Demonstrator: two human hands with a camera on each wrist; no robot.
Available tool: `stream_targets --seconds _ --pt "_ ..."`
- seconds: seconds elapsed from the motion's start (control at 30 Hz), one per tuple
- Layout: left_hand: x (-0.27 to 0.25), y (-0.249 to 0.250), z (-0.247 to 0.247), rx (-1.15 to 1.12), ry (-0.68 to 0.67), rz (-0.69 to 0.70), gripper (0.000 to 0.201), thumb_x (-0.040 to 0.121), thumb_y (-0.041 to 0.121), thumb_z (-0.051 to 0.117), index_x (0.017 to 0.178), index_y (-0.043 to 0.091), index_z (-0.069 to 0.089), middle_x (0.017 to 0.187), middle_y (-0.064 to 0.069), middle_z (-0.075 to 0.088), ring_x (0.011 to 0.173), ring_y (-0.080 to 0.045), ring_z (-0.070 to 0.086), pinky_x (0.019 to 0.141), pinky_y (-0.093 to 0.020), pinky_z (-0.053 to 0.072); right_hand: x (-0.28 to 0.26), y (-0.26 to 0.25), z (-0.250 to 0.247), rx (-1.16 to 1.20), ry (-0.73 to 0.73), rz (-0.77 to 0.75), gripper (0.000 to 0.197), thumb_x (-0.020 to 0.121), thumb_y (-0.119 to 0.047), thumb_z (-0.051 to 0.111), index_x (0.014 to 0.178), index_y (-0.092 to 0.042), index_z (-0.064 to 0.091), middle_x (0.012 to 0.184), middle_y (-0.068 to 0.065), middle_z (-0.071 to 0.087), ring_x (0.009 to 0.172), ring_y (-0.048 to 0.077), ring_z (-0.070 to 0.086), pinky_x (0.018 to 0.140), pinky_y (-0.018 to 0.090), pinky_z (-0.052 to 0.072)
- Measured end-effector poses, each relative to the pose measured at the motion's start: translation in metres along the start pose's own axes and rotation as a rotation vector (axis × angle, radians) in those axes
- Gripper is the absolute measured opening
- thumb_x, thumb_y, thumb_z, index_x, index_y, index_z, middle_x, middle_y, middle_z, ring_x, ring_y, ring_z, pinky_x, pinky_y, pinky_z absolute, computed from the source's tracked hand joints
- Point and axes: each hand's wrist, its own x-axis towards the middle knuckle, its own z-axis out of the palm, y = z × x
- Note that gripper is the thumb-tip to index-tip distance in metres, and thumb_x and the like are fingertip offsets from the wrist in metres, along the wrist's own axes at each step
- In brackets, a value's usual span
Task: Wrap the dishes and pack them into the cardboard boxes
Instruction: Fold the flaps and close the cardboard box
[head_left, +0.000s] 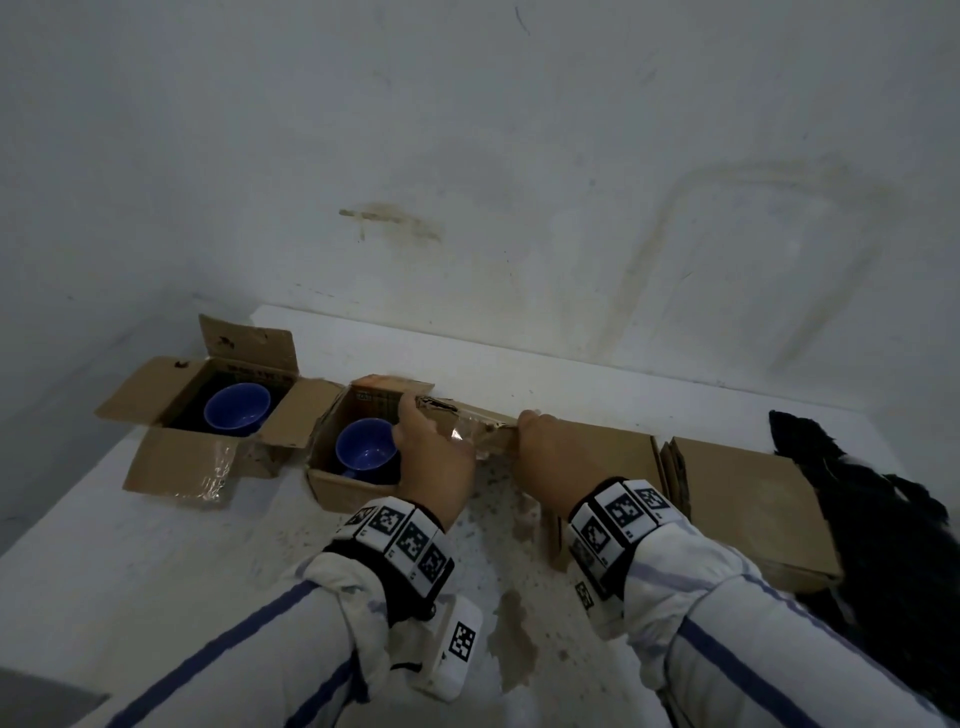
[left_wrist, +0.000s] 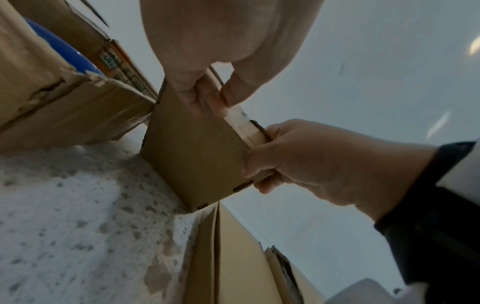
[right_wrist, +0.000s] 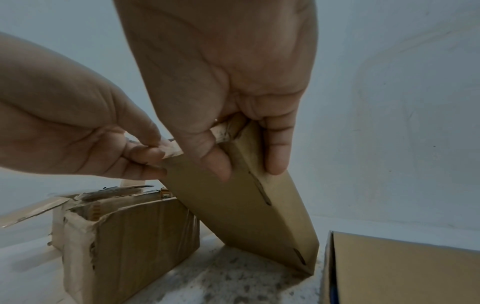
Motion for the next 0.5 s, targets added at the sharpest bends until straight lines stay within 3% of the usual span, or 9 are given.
stream_targets --seconds 0.1,0.2,0.3,0.37,0.43,0.5 --pt "0.002 0.0 -0.003 0.154 -0.034 0.091 0.076 0.087 0.0 0.059 0.147 0.02 0.017 0.138 -0.012 0.026 0.103 -0.017 0.046 0.086 -0.025 0.04 0.002 0.0 -0.001 0.035 -0.023 0.031 0.02 0.091 -0.01 0.043 0.109 -0.005 0.049 0.11 0.013 0.058 0.096 0.028 0.059 0.071 0.029 0.042" --pt "0.008 -0.002 -0.012 0.313 -0.073 0.238 0.063 0.086 0.009 0.065 0.138 0.018 0.031 0.133 -0.01 0.031 0.103 -0.021 0.051 0.087 -0.028 0.047 0.004 0.002 -0.003 0.067 -0.03 0.041 0.017 0.09 -0.011 0.045 0.105 -0.006 0.05 0.105 0.014 0.058 0.093 0.029 0.058 0.068 0.029 0.04" --pt "0.018 -0.004 -0.025 0.633 -0.099 0.582 0.034 0.082 0.018 0.07 0.113 0.018 0.057 0.113 -0.005 0.043 0.091 -0.02 0.049 0.079 -0.035 0.05 0.007 0.003 -0.005 0.081 -0.04 0.026 0.016 0.09 -0.012 0.046 0.104 -0.007 0.051 0.104 0.014 0.059 0.092 0.03 0.058 0.067 0.03 0.039" --pt "0.027 -0.008 -0.03 0.846 -0.104 0.869 0.024 0.072 0.019 0.078 0.094 0.02 0.068 0.109 -0.009 0.057 0.094 -0.029 0.056 0.077 -0.043 0.051 0.008 0.004 -0.006 0.075 -0.048 0.014 0.017 0.09 -0.013 0.046 0.106 -0.007 0.051 0.105 0.014 0.059 0.094 0.03 0.058 0.069 0.03 0.039" --pt "0.038 -0.008 -0.033 0.964 -0.152 1.028 0.025 0.069 0.019 0.08 0.091 0.022 0.07 0.12 -0.011 0.062 0.107 -0.036 0.06 0.087 -0.049 0.048 0.008 0.005 -0.006 0.067 -0.051 0.007 0.019 0.09 -0.014 0.047 0.107 -0.007 0.052 0.105 0.014 0.059 0.094 0.031 0.059 0.069 0.03 0.039" --pt "0.047 -0.004 -0.035 1.04 -0.251 1.099 0.029 0.07 0.019 0.08 0.097 0.021 0.069 0.123 -0.007 0.064 0.117 -0.033 0.058 0.097 -0.05 0.043 0.009 0.006 -0.006 0.07 -0.048 0.008 0.019 0.09 -0.014 0.047 0.107 -0.008 0.052 0.104 0.014 0.06 0.093 0.03 0.059 0.069 0.03 0.039"
